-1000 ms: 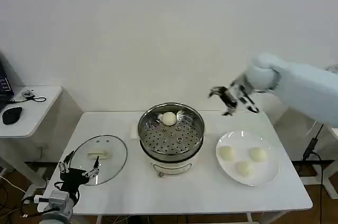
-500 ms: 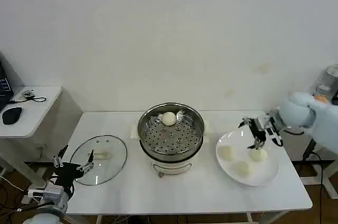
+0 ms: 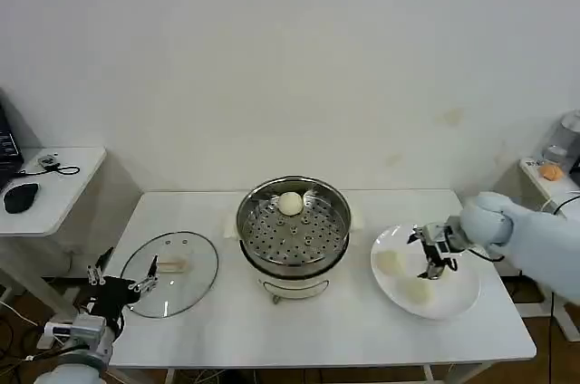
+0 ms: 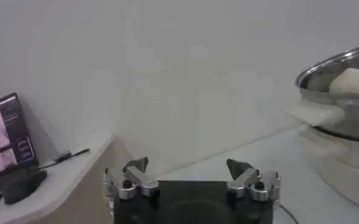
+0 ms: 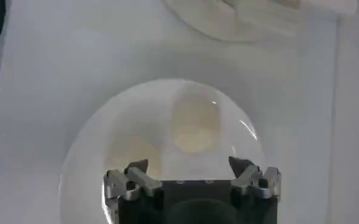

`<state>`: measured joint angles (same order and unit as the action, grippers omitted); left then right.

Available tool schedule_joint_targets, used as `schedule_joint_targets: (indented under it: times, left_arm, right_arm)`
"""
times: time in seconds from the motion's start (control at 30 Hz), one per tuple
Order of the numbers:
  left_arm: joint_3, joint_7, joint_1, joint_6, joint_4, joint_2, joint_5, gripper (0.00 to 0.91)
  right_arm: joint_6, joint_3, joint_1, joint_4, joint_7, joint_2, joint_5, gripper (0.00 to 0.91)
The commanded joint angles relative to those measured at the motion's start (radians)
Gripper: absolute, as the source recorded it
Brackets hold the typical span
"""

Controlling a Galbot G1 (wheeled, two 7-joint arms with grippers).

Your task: Take steamed baozi put them in steamer then cover it.

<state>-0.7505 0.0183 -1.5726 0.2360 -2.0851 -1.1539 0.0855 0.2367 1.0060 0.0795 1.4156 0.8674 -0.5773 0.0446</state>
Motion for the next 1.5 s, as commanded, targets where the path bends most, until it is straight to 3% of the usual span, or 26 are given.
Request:
schedule_joint_targets:
  times: [0.03,0.43,0.7,0.73,1.07,1.27,1.5]
  left_arm:
    - [0.005,0.0,0.012,0.001,0.01,0.0,0.0,0.907]
    - [0.01,-0.003,0.024,0.004,0.019,-0.001,-0.005,0.907]
    - [0.007,-0.002,0.02,0.002,0.021,-0.007,-0.005,0.907]
    - [0.006,0.0,0.021,0.002,0.021,-0.007,-0.005,0.907]
    - [0.005,0.001,0.019,0.003,0.018,-0.01,-0.005,0.907]
    - [0.003,0.0,0.021,0.007,0.018,-0.005,-0.004,0.907]
    - [0.005,-0.001,0.032,0.004,0.039,-0.007,-0.003,0.907]
  right_arm:
    - [0.021,-0.029,-0.064,-0.092,-0.012,-0.096,-0.015,0.907]
    - [-0.001,-0.077,-0.101,-0.191,-0.021,-0.181,-0.084,0.907]
    - [0.006,-0.078,-0.098,-0.203,0.0,-0.197,-0.088,0.766]
    - [0.011,-0.078,-0.097,-0.202,0.003,-0.197,-0.081,0.705]
    - [0.028,-0.073,-0.07,-0.193,0.044,-0.183,-0.065,0.665]
    - [0.023,-0.026,0.078,-0.144,0.093,-0.118,-0.04,0.675]
    - [0.022,0.105,0.341,-0.046,0.124,-0.036,0.047,0.685]
